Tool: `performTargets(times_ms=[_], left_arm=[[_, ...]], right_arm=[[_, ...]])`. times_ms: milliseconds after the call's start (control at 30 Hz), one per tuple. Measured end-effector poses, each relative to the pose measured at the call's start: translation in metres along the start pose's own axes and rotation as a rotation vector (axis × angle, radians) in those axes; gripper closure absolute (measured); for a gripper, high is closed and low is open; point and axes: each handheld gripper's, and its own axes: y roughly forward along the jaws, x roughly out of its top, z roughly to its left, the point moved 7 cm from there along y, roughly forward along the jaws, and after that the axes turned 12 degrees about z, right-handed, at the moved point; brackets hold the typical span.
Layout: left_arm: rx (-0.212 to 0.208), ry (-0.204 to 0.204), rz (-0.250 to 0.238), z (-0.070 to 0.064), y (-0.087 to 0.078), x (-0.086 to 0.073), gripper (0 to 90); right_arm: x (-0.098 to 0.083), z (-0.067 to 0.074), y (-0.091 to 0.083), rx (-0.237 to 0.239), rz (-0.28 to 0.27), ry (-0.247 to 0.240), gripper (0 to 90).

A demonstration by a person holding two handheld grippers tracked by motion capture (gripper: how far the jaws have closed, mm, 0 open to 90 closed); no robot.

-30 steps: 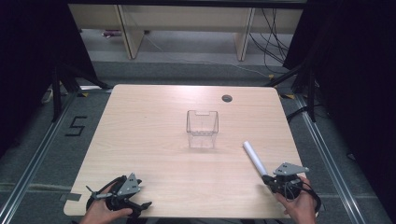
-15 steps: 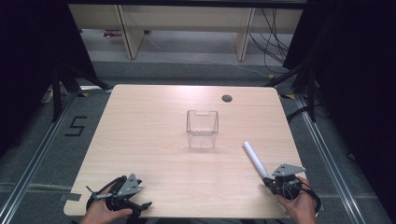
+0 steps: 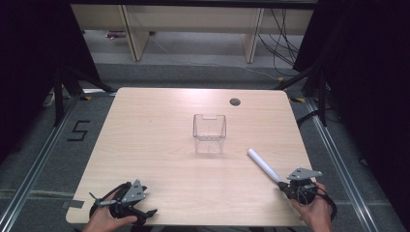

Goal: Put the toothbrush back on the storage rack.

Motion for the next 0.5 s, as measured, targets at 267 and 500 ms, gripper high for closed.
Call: performTargets(times_ms=[267,500], left_arm=[[0.003,0.003,-0.005,0.0,0.001,0.0,15.8],[0.007,0.016,-0.004,0.001,0.0,0.001,15.7]], right_arm=[[0.0,-0.012,0.0,-0.041,-0.005,0.006,88.4],[0.003,-0.019,0.002,-0.058,0.001,0.024,88.4]])
